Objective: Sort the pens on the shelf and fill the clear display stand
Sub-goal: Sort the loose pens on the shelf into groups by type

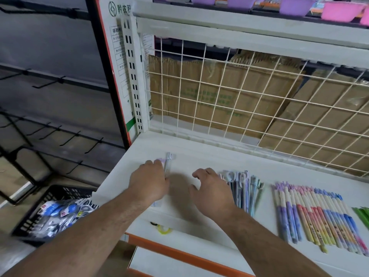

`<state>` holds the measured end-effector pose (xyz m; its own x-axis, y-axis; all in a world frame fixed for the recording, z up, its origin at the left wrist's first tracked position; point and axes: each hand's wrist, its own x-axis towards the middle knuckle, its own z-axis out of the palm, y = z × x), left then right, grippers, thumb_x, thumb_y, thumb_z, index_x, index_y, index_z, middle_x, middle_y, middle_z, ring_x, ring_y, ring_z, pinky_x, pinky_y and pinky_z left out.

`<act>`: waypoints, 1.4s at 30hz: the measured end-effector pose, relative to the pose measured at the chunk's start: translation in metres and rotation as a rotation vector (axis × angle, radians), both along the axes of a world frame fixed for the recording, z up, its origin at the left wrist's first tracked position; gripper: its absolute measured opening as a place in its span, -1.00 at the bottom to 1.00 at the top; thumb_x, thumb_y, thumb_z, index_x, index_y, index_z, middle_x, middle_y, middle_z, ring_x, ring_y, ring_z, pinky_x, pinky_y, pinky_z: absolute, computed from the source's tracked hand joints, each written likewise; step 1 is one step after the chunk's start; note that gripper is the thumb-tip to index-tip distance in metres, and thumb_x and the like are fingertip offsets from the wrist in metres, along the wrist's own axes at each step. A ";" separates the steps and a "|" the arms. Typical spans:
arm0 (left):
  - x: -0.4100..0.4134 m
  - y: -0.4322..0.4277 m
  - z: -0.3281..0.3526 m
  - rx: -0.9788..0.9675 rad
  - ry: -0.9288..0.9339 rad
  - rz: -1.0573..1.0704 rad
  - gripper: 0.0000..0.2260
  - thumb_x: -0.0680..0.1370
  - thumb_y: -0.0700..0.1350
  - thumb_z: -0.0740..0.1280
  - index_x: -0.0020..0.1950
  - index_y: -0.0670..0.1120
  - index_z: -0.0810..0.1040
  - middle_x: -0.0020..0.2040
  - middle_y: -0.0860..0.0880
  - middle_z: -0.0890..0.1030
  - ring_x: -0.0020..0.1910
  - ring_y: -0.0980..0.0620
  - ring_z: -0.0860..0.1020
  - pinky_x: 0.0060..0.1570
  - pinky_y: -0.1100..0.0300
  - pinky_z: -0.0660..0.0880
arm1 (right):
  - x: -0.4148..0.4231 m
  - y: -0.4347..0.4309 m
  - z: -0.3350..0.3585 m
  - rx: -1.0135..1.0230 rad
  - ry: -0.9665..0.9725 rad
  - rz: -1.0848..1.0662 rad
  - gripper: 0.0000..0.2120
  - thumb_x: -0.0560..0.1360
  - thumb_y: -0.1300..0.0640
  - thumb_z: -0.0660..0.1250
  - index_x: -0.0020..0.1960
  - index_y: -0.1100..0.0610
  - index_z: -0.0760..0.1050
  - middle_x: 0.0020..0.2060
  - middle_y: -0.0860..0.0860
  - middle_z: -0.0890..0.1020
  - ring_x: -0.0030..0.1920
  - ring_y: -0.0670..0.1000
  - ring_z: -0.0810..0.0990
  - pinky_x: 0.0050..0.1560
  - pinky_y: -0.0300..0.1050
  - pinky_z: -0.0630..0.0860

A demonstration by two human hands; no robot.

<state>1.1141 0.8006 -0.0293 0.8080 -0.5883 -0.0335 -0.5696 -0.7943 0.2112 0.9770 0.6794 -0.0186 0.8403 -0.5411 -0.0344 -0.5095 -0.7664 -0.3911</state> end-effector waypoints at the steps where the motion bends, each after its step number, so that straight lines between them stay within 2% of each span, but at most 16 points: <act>1: 0.005 0.001 -0.001 0.016 0.026 0.011 -0.48 0.53 0.23 0.29 0.34 -0.08 0.38 0.14 -0.06 0.50 0.13 -0.08 0.52 -0.06 0.09 0.39 | 0.002 0.001 0.000 0.005 -0.001 -0.007 -0.64 0.60 -0.05 0.23 0.38 -0.06 0.43 0.29 -0.06 0.48 0.21 0.06 0.58 0.17 -0.04 0.52; 4: 0.012 0.001 -0.002 0.003 0.123 0.035 -0.43 0.44 0.29 0.36 0.24 -0.08 0.39 -0.06 0.02 0.53 -0.08 -0.03 0.54 -0.19 0.13 0.35 | 0.007 0.004 -0.001 0.008 0.004 -0.010 -0.65 0.61 -0.05 0.23 0.38 -0.06 0.43 0.30 -0.08 0.48 0.20 0.04 0.58 0.17 -0.09 0.51; 7: 0.015 -0.003 -0.002 0.000 0.168 0.026 -0.44 0.40 0.21 0.43 0.22 -0.08 0.38 -0.24 0.10 0.48 -0.22 0.01 0.49 -0.29 0.14 0.31 | 0.008 0.003 -0.001 0.015 0.007 -0.029 -0.66 0.61 -0.06 0.23 0.37 -0.07 0.43 0.29 -0.10 0.49 0.20 0.01 0.58 0.18 -0.09 0.51; 12: 0.019 -0.017 0.005 0.087 0.205 -0.004 -0.67 0.42 0.00 0.41 0.05 -0.09 0.39 -0.22 0.05 0.41 -0.13 -0.05 0.48 -0.24 0.17 0.34 | 0.006 0.000 -0.002 0.021 0.017 -0.062 -0.68 0.62 -0.04 0.22 0.35 -0.06 0.46 0.25 -0.10 0.53 0.19 -0.02 0.57 0.20 -0.09 0.50; 16: 0.018 -0.028 0.007 0.172 0.201 -0.054 -0.77 0.44 -0.10 0.37 0.01 -0.08 0.39 -0.24 0.05 0.41 -0.14 -0.04 0.49 -0.24 0.20 0.36 | 0.001 -0.001 -0.004 0.031 0.026 -0.091 -0.70 0.61 -0.06 0.23 0.31 -0.05 0.48 0.20 -0.10 0.56 0.16 -0.02 0.58 0.16 -0.08 0.53; 19: 0.013 -0.033 0.006 0.189 0.162 -0.076 -0.78 0.46 -0.11 0.34 0.07 -0.08 0.42 -0.25 0.06 0.40 -0.13 -0.03 0.48 -0.20 0.21 0.37 | -0.005 -0.004 -0.002 0.032 0.036 -0.110 -0.70 0.61 -0.07 0.22 0.31 -0.06 0.49 0.20 -0.11 0.56 0.17 -0.02 0.57 0.15 -0.10 0.52; 21: 0.008 -0.036 0.008 0.196 0.133 -0.080 -0.80 0.48 -0.14 0.31 0.08 -0.05 0.40 -0.20 0.07 0.43 -0.07 -0.03 0.49 -0.11 0.21 0.38 | -0.009 -0.006 -0.001 0.031 0.039 -0.120 -0.70 0.61 -0.07 0.22 0.31 -0.05 0.49 0.19 -0.10 0.57 0.17 -0.02 0.57 0.16 -0.09 0.53; 24: 0.002 -0.040 0.009 0.273 0.071 -0.103 -0.75 0.52 -0.19 0.27 0.18 -0.05 0.40 0.10 0.01 0.56 0.15 -0.04 0.55 0.03 0.21 0.40 | -0.016 -0.008 0.001 0.039 0.040 -0.131 -0.70 0.61 -0.06 0.22 0.31 -0.05 0.49 0.18 -0.10 0.57 0.15 -0.03 0.57 0.15 -0.10 0.53; 29: 0.004 -0.051 0.002 0.413 0.113 -0.023 -0.62 0.48 -0.21 0.34 0.28 -0.10 0.41 0.00 0.00 0.57 0.14 -0.04 0.57 0.03 0.18 0.45 | -0.026 -0.010 0.001 0.045 0.041 -0.133 -0.71 0.62 -0.04 0.21 0.31 -0.04 0.50 0.17 -0.10 0.57 0.15 -0.03 0.56 0.13 -0.12 0.52; 32: 0.008 -0.059 -0.002 0.455 0.221 -0.004 -0.50 0.50 -0.09 0.39 0.42 -0.01 0.36 0.23 -0.01 0.56 0.34 -0.08 0.46 0.33 -0.02 0.34 | -0.031 -0.012 0.000 0.049 0.034 -0.114 -0.71 0.62 -0.03 0.22 0.31 -0.04 0.50 0.17 -0.10 0.59 0.13 -0.03 0.57 0.12 -0.13 0.52; 33: 0.009 -0.062 -0.006 0.446 0.255 0.022 -0.56 0.52 -0.01 0.38 0.38 0.00 0.41 0.26 -0.02 0.55 0.40 -0.10 0.40 0.42 -0.10 0.24 | -0.034 -0.013 0.000 0.050 0.035 -0.102 -0.71 0.62 -0.03 0.22 0.31 -0.04 0.50 0.17 -0.11 0.59 0.14 -0.04 0.57 0.12 -0.13 0.52; 35: 0.010 -0.065 -0.011 0.389 0.332 0.097 -0.68 0.52 0.07 0.34 0.21 -0.05 0.49 0.26 -0.10 0.57 0.40 -0.20 0.41 0.46 -0.12 0.23 | -0.038 -0.016 0.000 0.051 0.029 -0.081 -0.71 0.62 -0.02 0.23 0.30 -0.04 0.51 0.16 -0.11 0.59 0.14 -0.05 0.58 0.13 -0.14 0.53; 37: 0.003 -0.063 -0.010 0.304 0.359 0.128 -0.80 0.52 0.06 0.31 0.00 -0.05 0.48 0.20 -0.16 0.60 0.36 -0.25 0.44 0.41 -0.11 0.29 | -0.043 -0.021 0.002 0.062 0.002 -0.081 -0.72 0.60 -0.02 0.24 0.28 -0.05 0.53 0.15 -0.12 0.61 0.12 -0.06 0.60 0.12 -0.15 0.53; 38: -0.003 -0.062 -0.004 0.240 0.329 0.099 -0.85 0.53 0.00 0.30 -0.02 -0.06 0.48 0.16 -0.15 0.60 0.31 -0.21 0.49 0.33 -0.04 0.37 | -0.046 -0.023 0.002 0.070 -0.009 -0.085 -0.72 0.59 -0.02 0.24 0.27 -0.05 0.54 0.13 -0.13 0.62 0.10 -0.06 0.61 0.11 -0.16 0.54; 40: -0.017 -0.062 0.006 0.047 0.303 0.049 -0.88 0.59 -0.10 0.23 0.01 -0.14 0.48 -0.01 -0.12 0.59 0.07 -0.13 0.59 -0.02 0.14 0.45 | -0.051 -0.028 0.002 0.105 -0.036 -0.086 -0.74 0.58 -0.01 0.26 0.23 -0.05 0.56 0.07 -0.13 0.64 0.07 -0.06 0.63 0.08 -0.18 0.54; 42: -0.036 -0.066 0.017 -0.219 0.519 0.045 -0.81 0.61 -0.12 0.20 -0.15 -0.17 0.45 -0.23 -0.13 0.53 -0.24 -0.14 0.53 -0.32 0.18 0.33 | -0.059 -0.030 0.003 0.209 -0.098 -0.092 -0.80 0.56 -0.02 0.31 0.15 -0.03 0.59 -0.02 -0.13 0.65 -0.04 -0.05 0.64 0.02 -0.17 0.55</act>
